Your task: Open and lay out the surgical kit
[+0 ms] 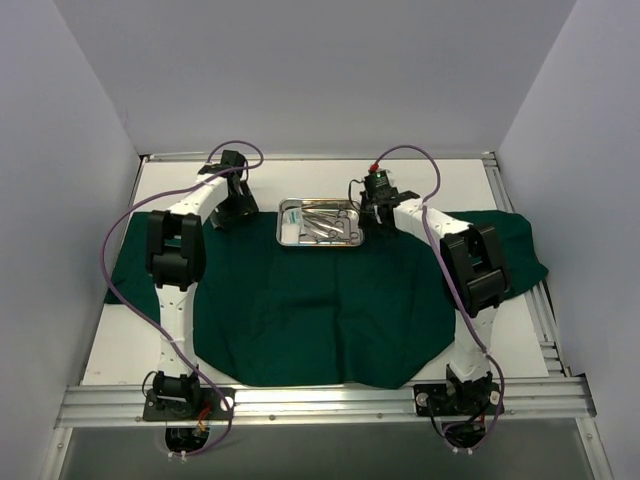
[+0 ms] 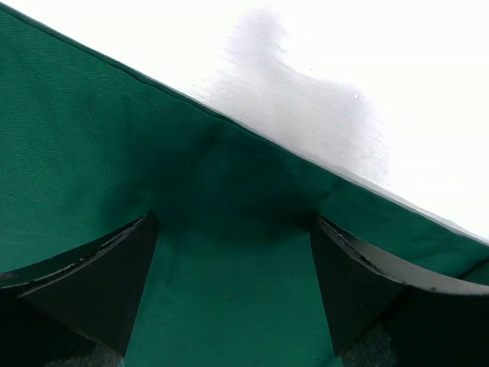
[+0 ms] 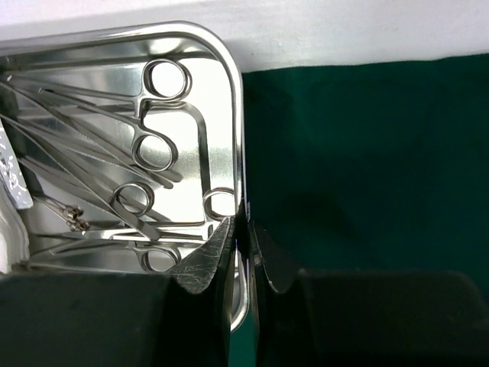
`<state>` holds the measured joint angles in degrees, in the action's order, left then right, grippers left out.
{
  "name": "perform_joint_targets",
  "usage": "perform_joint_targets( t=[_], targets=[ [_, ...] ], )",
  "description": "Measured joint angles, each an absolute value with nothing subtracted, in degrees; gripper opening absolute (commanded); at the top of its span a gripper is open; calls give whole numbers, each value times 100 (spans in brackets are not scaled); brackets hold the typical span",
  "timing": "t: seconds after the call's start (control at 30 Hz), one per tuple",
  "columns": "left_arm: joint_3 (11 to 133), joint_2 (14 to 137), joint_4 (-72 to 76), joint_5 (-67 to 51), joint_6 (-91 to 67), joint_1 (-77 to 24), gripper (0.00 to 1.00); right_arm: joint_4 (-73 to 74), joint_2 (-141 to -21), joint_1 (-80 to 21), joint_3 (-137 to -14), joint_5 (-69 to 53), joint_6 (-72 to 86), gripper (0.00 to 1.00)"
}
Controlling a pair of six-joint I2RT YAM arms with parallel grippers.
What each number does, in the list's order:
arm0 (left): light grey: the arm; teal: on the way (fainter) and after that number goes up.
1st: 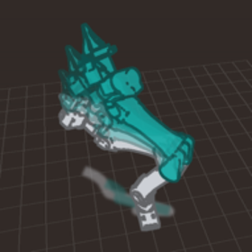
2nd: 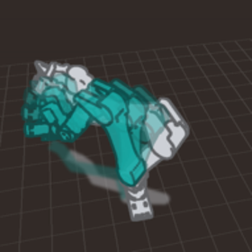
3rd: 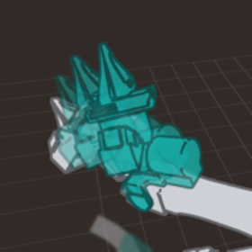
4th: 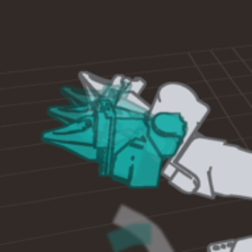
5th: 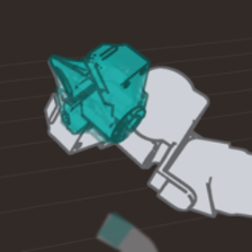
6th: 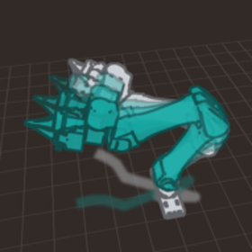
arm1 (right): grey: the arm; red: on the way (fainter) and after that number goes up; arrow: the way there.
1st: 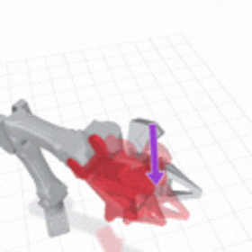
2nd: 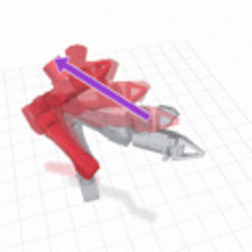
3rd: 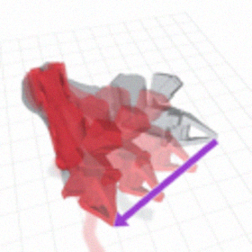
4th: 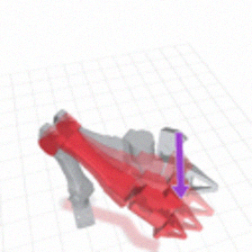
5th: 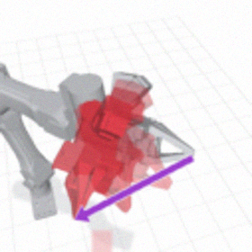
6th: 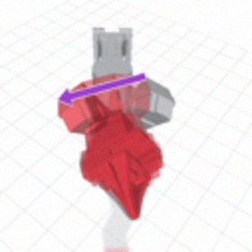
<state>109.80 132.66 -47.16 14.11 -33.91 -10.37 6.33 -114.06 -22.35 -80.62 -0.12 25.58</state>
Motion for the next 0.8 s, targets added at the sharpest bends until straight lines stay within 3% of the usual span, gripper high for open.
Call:
perform_joint_targets(
  t=[0.67, 0.73, 0.8],
  targets=[
    [10908, 13220, -4703, 1398, -3439, -864, 91, 1118, -10818, -2265, -7509, 58, 1846, 0],
    [10897, 13205, -4703, 1396, -3444, -862, 91, 1142, -10779, -2265, -7463, 56, 1831, 4],
    [10866, 13183, -4705, 1393, -3448, -854, 91, 1175, -10744, -2265, -7435, 12, 1837, 15]
  ],
)
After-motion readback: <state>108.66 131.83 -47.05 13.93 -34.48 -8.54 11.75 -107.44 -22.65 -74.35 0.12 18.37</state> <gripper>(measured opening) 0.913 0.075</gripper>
